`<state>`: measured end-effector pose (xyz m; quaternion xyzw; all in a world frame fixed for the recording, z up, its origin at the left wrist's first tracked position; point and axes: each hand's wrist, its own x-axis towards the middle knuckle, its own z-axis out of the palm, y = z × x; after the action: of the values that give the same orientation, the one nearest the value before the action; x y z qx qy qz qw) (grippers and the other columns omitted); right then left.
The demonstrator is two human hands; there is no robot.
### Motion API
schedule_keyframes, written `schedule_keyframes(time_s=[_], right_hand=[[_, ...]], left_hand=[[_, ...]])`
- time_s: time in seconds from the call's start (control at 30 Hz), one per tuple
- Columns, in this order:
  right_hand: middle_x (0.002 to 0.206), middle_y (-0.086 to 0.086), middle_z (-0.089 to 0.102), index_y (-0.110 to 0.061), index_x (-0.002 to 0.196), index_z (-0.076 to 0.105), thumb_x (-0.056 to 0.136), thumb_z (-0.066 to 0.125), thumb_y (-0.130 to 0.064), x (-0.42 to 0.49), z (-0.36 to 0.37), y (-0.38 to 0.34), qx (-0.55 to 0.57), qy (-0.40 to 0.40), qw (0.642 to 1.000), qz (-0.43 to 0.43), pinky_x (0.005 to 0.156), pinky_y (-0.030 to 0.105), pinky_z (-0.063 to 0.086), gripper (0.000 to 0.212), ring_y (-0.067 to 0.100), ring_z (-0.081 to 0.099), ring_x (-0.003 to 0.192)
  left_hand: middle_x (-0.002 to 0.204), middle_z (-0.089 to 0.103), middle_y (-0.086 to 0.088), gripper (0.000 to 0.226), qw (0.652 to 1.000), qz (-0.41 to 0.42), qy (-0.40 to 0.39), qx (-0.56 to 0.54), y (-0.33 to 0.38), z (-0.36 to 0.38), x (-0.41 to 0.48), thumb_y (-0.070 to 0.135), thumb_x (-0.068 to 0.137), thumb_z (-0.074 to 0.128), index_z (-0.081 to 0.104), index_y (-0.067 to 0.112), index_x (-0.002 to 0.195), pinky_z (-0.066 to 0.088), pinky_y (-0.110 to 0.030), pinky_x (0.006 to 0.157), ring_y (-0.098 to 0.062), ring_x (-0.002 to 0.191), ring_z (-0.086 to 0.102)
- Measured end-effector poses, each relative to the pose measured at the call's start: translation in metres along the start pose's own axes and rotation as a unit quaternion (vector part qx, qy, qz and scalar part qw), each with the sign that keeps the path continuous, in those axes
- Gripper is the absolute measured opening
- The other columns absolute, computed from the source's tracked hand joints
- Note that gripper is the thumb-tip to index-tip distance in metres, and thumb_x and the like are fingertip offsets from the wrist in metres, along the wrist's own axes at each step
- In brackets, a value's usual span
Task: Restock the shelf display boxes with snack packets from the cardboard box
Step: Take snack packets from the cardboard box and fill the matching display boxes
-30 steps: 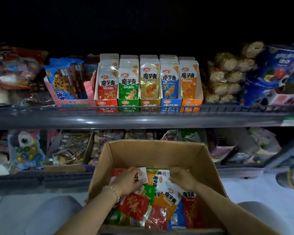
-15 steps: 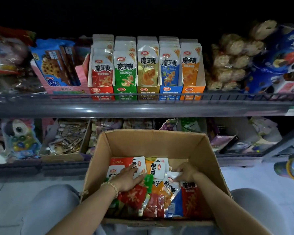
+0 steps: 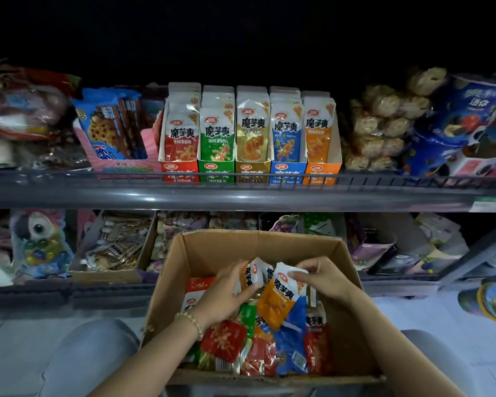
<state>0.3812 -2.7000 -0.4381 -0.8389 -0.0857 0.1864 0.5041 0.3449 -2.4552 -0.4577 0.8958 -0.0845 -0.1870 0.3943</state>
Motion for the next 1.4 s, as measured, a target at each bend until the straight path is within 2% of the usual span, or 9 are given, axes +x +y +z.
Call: schedule_keyframes(time_s=[0.1, 0.17, 0.3, 0.43, 0.57, 0.8, 1.03, 1.27, 1.4], right_hand=[[0.075, -0.004, 0.072, -0.006, 0.082, 0.075, 0.085, 0.068, -0.017, -0.005, -0.011, -0.029, 0.034, -0.017, 0.999, -0.017, 0.065, 0.014, 0.045, 0.013, 0.003, 0.062, 0.067], [0.081, 0.001, 0.073, -0.004, 0.086, 0.074, 0.085, 0.068, -0.018, -0.006, -0.019, -0.048, 0.040, -0.047, 0.998, -0.019, 0.069, 0.017, 0.047, 0.015, 0.006, 0.063, 0.072], [0.087, 0.004, 0.074, -0.007, 0.088, 0.073, 0.087, 0.065, -0.018, -0.008, -0.027, -0.084, 0.051, -0.080, 0.994, -0.051, 0.073, 0.017, 0.049, 0.014, 0.009, 0.067, 0.080], [0.089, 0.008, 0.075, -0.006, 0.092, 0.072, 0.089, 0.062, -0.015, -0.003, -0.018, -0.096, 0.149, 0.024, 0.986, -0.077, 0.071, 0.022, 0.052, 0.014, 0.014, 0.069, 0.079], [0.080, 0.008, 0.075, -0.008, 0.090, 0.071, 0.090, 0.060, -0.012, 0.002, -0.004, -0.100, 0.243, 0.104, 0.963, -0.055, 0.063, 0.027, 0.056, 0.012, 0.016, 0.070, 0.067], [0.079, 0.009, 0.073, -0.005, 0.089, 0.068, 0.093, 0.057, -0.019, 0.013, 0.022, -0.115, 0.329, 0.243, 0.911, -0.041, 0.067, 0.034, 0.055, 0.019, 0.019, 0.068, 0.066], [0.092, 0.000, 0.071, -0.014, 0.108, 0.052, 0.078, 0.075, -0.014, 0.011, 0.019, -0.133, 0.263, 0.241, 0.931, -0.084, 0.059, 0.022, 0.057, 0.038, 0.009, 0.071, 0.073], [0.088, 0.000, 0.075, -0.019, 0.090, 0.068, 0.085, 0.068, -0.019, 0.004, -0.018, -0.132, 0.311, 0.282, 0.904, -0.076, 0.066, 0.026, 0.057, 0.005, 0.013, 0.071, 0.078], [0.095, 0.003, 0.074, -0.015, 0.095, 0.069, 0.086, 0.066, -0.017, 0.002, -0.053, -0.132, 0.327, 0.261, 0.904, -0.083, 0.071, 0.028, 0.057, 0.009, 0.017, 0.070, 0.085]], left_hand=[[0.153, 0.022, 0.008, 0.089, 0.995, -0.005, -0.007, -0.103, 0.021, -0.009, -0.004, 0.068, 0.076, 0.056, 0.015, 0.034, 0.148, 0.030, -0.035, 0.113, -0.010, 0.141, 0.020], [0.143, 0.031, 0.011, 0.090, 0.989, -0.001, -0.012, -0.149, 0.034, -0.015, -0.007, 0.054, 0.078, 0.067, 0.012, 0.035, 0.147, 0.037, -0.016, 0.102, -0.004, 0.130, 0.028], [0.137, 0.036, 0.016, 0.103, 0.976, 0.010, 0.037, -0.214, 0.046, -0.030, -0.008, 0.037, 0.072, 0.079, 0.007, 0.036, 0.146, 0.039, -0.003, 0.085, -0.001, 0.123, 0.037], [0.108, 0.068, 0.007, 0.074, 0.929, -0.045, 0.082, -0.358, 0.051, -0.045, -0.014, 0.027, 0.068, 0.082, 0.045, 0.019, 0.132, 0.054, -0.018, 0.069, -0.006, 0.090, 0.068], [0.088, 0.075, 0.000, 0.035, 0.871, -0.050, 0.063, -0.484, 0.054, -0.056, -0.023, 0.011, 0.076, 0.073, 0.061, 0.009, 0.109, 0.056, -0.021, 0.061, -0.010, 0.075, 0.071], [0.111, 0.070, -0.009, 0.026, 0.737, -0.012, 0.036, -0.675, 0.071, -0.063, -0.028, 0.018, 0.092, 0.054, 0.062, 0.011, 0.116, 0.059, -0.034, 0.078, -0.021, 0.095, 0.069], [0.097, 0.074, -0.004, 0.031, 0.827, 0.003, 0.205, -0.524, 0.089, -0.071, -0.014, 0.030, 0.084, 0.068, 0.065, 0.014, 0.111, 0.059, -0.033, 0.067, -0.020, 0.087, 0.072], [0.101, 0.073, -0.007, 0.028, 0.878, 0.044, 0.147, -0.453, 0.112, -0.083, 0.002, 0.010, 0.079, 0.073, 0.065, 0.010, 0.106, 0.058, -0.028, 0.066, -0.020, 0.088, 0.071], [0.093, 0.075, 0.000, 0.022, 0.899, 0.056, 0.160, -0.404, 0.128, -0.094, 0.015, 0.017, 0.079, 0.074, 0.066, 0.018, 0.099, 0.056, -0.024, 0.060, -0.013, 0.080, 0.071]])
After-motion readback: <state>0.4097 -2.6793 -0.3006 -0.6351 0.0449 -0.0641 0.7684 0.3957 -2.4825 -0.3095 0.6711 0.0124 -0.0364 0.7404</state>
